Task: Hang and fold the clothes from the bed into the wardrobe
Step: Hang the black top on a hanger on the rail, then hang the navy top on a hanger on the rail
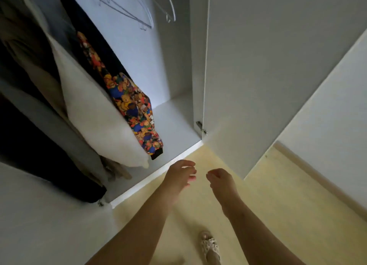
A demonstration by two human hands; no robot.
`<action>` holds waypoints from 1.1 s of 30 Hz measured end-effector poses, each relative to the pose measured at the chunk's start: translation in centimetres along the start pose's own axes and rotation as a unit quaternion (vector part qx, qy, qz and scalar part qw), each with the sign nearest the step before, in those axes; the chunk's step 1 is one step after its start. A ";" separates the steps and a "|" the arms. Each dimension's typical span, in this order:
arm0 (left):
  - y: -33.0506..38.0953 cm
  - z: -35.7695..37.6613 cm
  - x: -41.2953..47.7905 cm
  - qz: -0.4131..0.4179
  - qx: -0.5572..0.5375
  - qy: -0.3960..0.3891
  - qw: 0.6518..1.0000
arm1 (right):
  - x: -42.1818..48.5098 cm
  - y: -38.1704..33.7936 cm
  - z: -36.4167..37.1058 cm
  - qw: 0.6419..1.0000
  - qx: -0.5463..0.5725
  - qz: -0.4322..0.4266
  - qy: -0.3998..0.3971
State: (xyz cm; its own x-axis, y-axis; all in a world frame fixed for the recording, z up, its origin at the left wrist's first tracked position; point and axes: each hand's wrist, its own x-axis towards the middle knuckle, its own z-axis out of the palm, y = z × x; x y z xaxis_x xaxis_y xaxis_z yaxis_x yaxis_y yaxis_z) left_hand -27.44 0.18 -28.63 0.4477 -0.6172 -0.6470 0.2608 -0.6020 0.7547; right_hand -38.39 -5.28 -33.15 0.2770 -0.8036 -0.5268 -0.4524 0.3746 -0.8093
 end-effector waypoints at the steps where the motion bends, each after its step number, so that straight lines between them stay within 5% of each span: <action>1: -1.0 -0.1 -0.7 0.004 0.017 -0.017 1.000 | -1.6 1.0 0.2 1.000 0.021 0.010 0.015; 10: -9.3 8.0 -7.7 0.029 0.184 -0.188 0.964 | -14.1 12.0 -5.8 0.966 0.142 0.103 0.190; 18: -14.1 19.7 -17.3 0.078 0.316 -0.330 0.886 | -25.2 20.0 -14.2 0.886 0.273 0.138 0.348; 33: -30.9 42.1 -40.6 0.103 0.410 -0.502 0.754 | -47.8 40.3 -31.7 0.750 0.345 0.182 0.533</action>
State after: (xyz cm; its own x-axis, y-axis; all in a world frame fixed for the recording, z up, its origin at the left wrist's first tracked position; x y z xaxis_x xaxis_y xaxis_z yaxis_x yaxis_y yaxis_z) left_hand -89.68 22.48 -30.22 -0.5754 -0.5650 -0.5913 -0.5264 -0.2975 0.7965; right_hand -96.72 33.54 -32.39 -0.7608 -0.3647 -0.5368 0.3162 0.5139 -0.7974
